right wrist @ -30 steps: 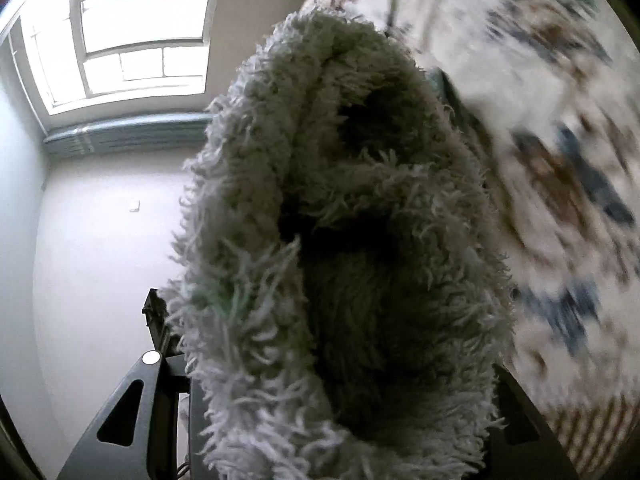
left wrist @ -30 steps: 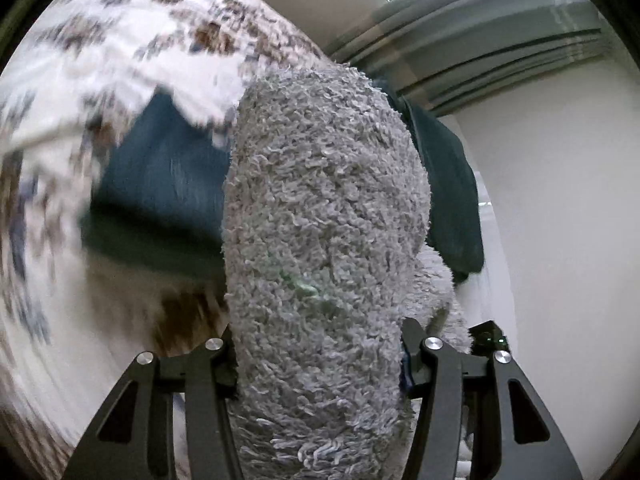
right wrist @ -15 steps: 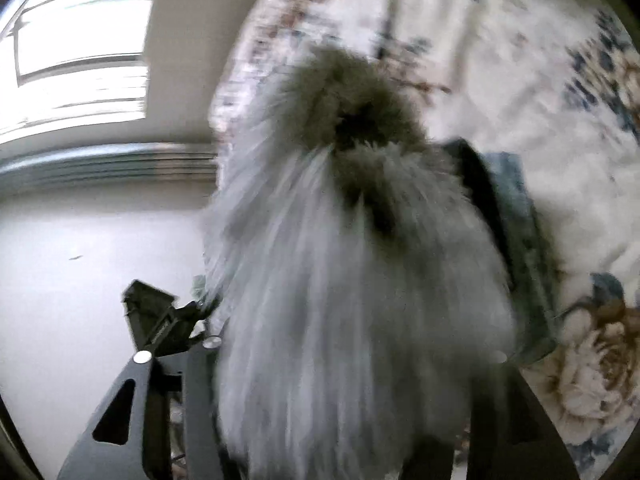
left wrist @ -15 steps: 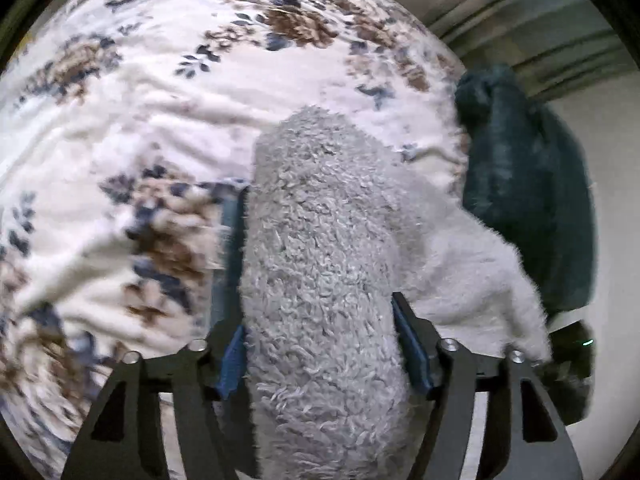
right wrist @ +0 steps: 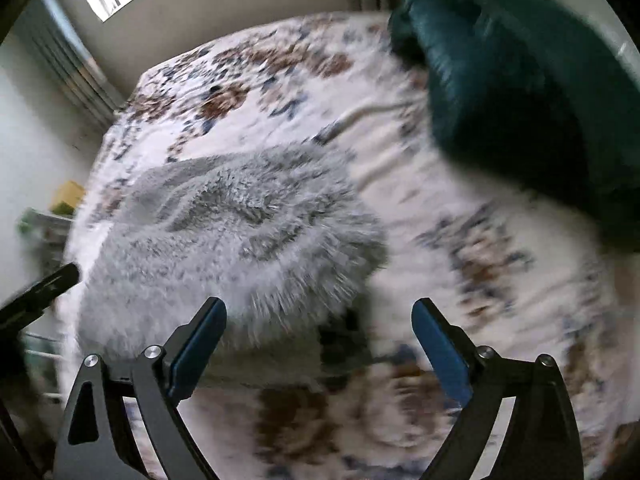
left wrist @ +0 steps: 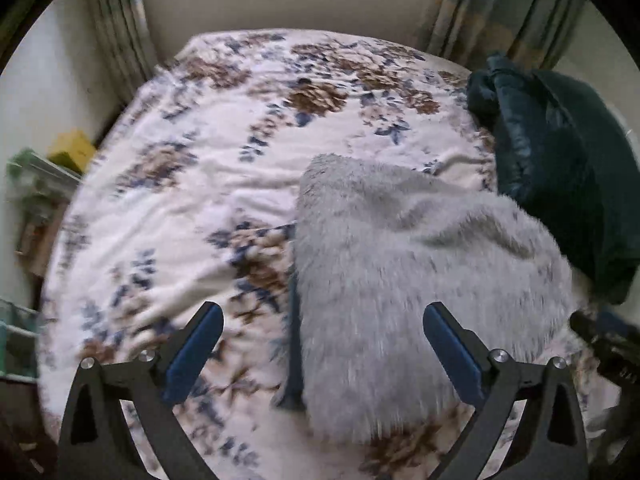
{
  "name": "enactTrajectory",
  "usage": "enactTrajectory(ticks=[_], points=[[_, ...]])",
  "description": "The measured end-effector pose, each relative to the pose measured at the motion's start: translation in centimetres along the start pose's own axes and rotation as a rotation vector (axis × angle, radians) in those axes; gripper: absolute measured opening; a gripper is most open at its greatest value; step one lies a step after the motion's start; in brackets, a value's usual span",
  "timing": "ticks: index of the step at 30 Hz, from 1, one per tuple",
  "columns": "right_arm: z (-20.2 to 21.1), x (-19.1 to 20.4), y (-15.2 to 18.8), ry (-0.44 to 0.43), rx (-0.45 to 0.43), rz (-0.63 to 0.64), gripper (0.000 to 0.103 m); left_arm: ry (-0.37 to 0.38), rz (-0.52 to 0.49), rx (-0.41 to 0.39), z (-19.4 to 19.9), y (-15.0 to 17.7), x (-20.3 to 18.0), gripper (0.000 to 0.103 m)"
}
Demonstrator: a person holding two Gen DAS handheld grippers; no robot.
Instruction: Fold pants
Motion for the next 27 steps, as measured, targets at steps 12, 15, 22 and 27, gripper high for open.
enactTrajectory(ticks=[12, 15, 22, 27], points=[[19.2, -1.0, 5.4, 0.051, -0.089, 0.078, 0.096, -0.014, 0.034, -0.065, 12.6, 5.8, -3.3, 0.102], [23.9, -1.5, 7.2, 0.027, -0.118, 0.093, 0.096, -0.026, 0.029, -0.109, 16.9, 7.3, -4.5, 0.102], [34.9, -3.4, 12.2, -0.015, -0.211, 0.115, 0.096, -0.051, 0.012, -0.191, 26.0, 11.6, -6.9, 0.102], [41.9, -5.0, 16.3, -0.046, -0.275, 0.116, 0.096, -0.052, 0.035, -0.230, 31.9, 15.7, -7.7, 0.102]])
Point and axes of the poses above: each gripper's, at about its wrist camera, not at the fingertips, and z roughly against the way its jaws point, x to its left, y to its underside, the point moved 2 cm from there along -z, roughly the way its jaws point, and after that the axes turned 1 degree about -z, right-handed, at the moved point
